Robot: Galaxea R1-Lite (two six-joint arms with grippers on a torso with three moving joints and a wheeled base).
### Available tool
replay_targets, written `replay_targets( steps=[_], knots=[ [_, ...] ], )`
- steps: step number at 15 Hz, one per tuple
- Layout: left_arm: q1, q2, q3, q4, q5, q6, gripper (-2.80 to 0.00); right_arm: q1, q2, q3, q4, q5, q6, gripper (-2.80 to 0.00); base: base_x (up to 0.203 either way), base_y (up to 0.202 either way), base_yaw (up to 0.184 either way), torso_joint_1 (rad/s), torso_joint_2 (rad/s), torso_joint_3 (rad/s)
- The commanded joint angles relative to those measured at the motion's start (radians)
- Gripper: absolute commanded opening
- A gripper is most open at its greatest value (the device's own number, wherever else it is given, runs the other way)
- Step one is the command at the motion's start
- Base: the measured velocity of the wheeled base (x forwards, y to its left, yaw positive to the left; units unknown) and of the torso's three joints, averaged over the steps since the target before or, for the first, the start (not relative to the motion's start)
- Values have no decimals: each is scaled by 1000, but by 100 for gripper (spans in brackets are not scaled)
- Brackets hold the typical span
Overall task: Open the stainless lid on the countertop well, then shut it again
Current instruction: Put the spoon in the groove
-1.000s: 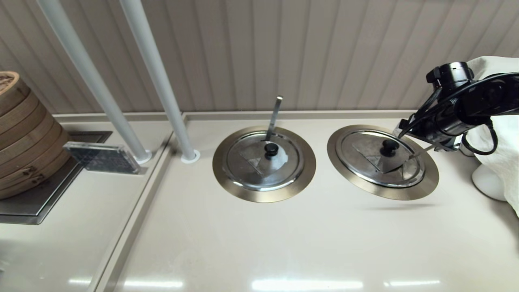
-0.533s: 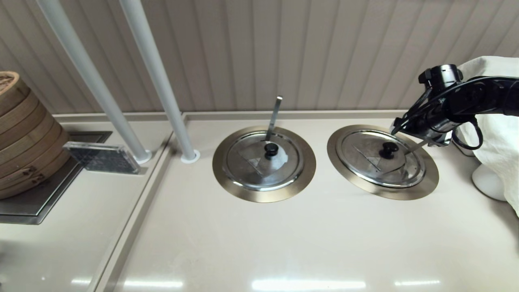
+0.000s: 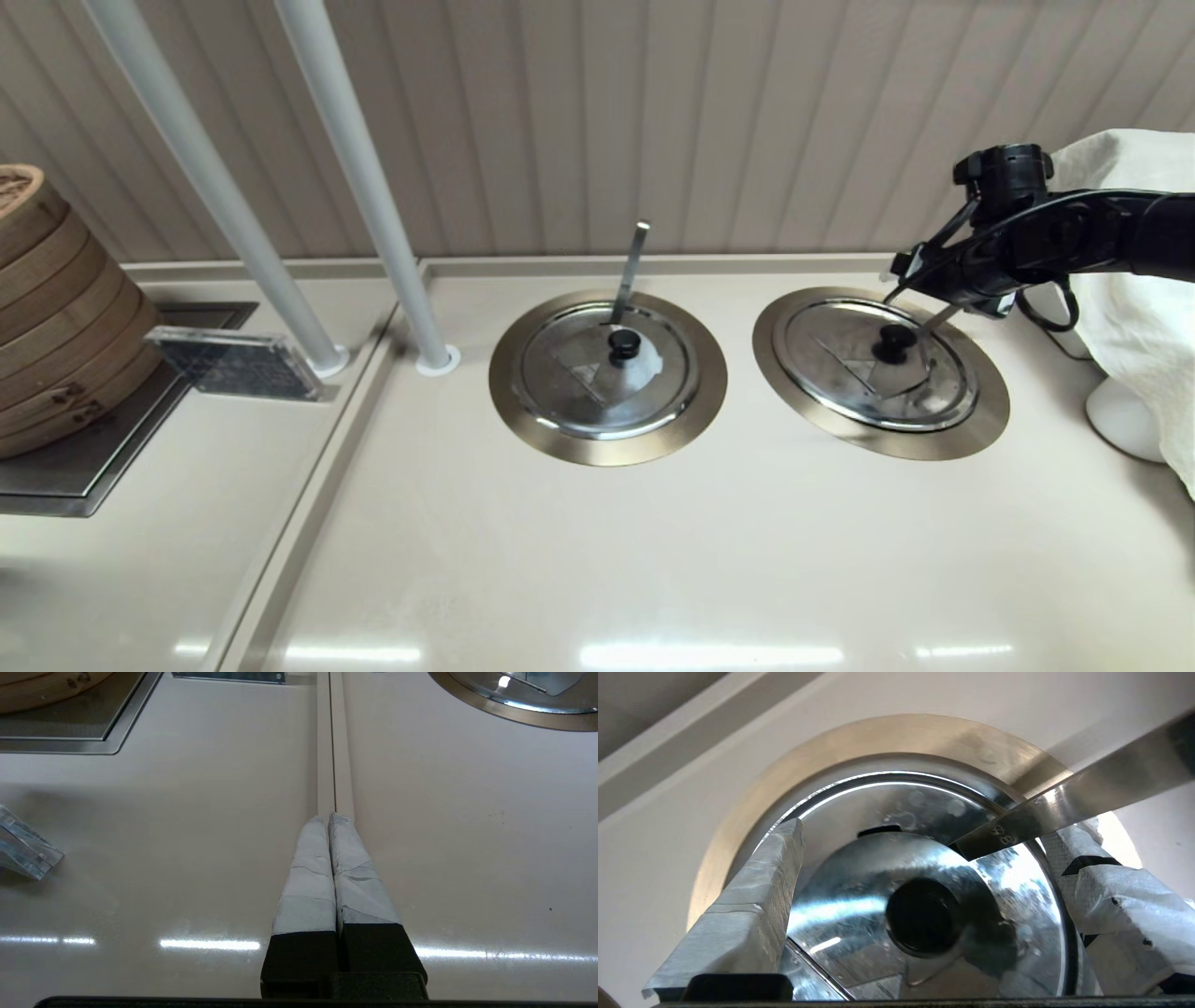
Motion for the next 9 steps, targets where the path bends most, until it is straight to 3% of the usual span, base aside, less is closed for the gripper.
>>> replay_targets(
  steps=[1,9],
  knots=[
    [1,0,0,0,0,0,-280,19,39,0,-62,-1,-3,0,0,0,0,0,0,0],
    [1,0,0,0,0,0,-280,69,92,-1,-166,-2,-72,0,0,0,0,0,0,0]
  ],
)
